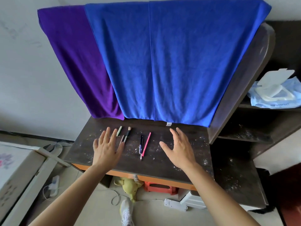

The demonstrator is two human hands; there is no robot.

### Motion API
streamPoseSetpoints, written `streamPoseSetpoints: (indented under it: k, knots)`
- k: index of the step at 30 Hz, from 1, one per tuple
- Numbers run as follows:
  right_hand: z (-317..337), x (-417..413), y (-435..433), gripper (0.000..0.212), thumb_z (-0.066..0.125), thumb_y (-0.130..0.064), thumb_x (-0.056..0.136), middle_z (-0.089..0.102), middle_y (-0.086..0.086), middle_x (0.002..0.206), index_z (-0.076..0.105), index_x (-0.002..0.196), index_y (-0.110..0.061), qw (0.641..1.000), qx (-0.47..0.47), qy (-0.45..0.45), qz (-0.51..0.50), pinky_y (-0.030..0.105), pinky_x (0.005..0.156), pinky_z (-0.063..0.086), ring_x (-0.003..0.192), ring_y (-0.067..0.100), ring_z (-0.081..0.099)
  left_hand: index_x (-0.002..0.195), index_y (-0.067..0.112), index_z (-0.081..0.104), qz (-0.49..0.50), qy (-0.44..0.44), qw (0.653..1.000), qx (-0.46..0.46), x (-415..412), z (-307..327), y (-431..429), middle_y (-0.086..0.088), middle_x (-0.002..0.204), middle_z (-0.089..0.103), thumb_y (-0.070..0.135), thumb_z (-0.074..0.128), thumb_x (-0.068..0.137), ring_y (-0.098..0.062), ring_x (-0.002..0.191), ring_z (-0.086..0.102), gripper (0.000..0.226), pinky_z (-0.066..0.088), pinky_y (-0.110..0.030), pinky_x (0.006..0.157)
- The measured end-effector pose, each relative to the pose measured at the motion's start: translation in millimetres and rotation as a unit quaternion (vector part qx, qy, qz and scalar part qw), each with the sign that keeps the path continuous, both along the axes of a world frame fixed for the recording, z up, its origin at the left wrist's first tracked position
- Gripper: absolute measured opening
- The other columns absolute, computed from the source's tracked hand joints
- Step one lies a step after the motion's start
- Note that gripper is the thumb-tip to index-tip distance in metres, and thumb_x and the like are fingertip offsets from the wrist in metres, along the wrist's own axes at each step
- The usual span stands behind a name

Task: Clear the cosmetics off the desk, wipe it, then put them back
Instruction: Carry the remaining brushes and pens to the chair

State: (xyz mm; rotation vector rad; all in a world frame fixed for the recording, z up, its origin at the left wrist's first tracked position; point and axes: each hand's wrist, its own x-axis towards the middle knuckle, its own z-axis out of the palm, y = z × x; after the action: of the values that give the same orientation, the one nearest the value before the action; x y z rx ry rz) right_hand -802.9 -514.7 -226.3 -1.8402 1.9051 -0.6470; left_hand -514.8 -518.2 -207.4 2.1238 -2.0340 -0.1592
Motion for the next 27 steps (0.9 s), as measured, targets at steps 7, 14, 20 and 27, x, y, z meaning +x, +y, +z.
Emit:
streamPoseSetpoints:
  k: [7, 14, 20, 27]
  knots:
    - [-45.0, 48.7, -42.1, 0.077, 0.051, -0.062, 0.093, 0.019, 0.005, 0.165, 0.027, 0.156, -0.025, 0.994, 0.100, 0.022, -0.031, 0.036, 0.120, 0.021, 0.151, 0.022, 0.019, 0.151, 0.027, 0.033, -0.045, 0.021, 0.994, 0.095, 34.0, -60.9, -63.8, -0.004, 0.162, 0.024, 0.049, 0.041, 0.099, -0.024, 0.149, 0.020, 0.057, 0.019, -0.048, 0.117]
    - [-88.6, 111.0, -76.4, 0.076, 0.051, -0.060, 0.093, 0.021, 0.006, 0.165, 0.026, 0.156, -0.026, 0.978, 0.192, 0.050, -0.070, 0.039, 0.118, 0.027, 0.150, 0.026, 0.022, 0.148, 0.027, 0.037, -0.053, 0.026, 0.978, 0.201, 87.1, -115.6, -113.6, -0.004, 0.155, 0.035, 0.052, 0.042, 0.098, -0.027, 0.141, 0.033, 0.056, 0.032, -0.046, 0.109]
    - [-113.8, 147.3, -85.7, 0.072, 0.054, -0.059, 0.092, 0.043, 0.006, 0.143, 0.035, 0.149, -0.021, 0.962, 0.236, 0.073, -0.116, 0.040, 0.096, 0.047, 0.130, 0.028, 0.046, 0.139, 0.022, 0.046, -0.055, 0.002, 0.967, 0.249, 122.1, -151.0, -151.2, -0.008, 0.135, 0.049, 0.055, 0.049, 0.092, -0.030, 0.126, 0.044, 0.057, 0.041, -0.044, 0.100]
    - [-125.2, 167.3, -108.5, 0.063, 0.057, -0.056, 0.092, 0.053, 0.009, 0.124, 0.047, 0.141, -0.017, 0.958, 0.245, 0.110, -0.099, 0.039, 0.083, 0.051, 0.109, 0.032, 0.059, 0.132, 0.020, 0.050, -0.021, 0.039, 0.969, 0.241, 120.4, -163.3, -159.1, -0.007, 0.121, 0.051, 0.058, 0.057, 0.087, -0.029, 0.116, 0.050, 0.059, 0.048, -0.041, 0.089]
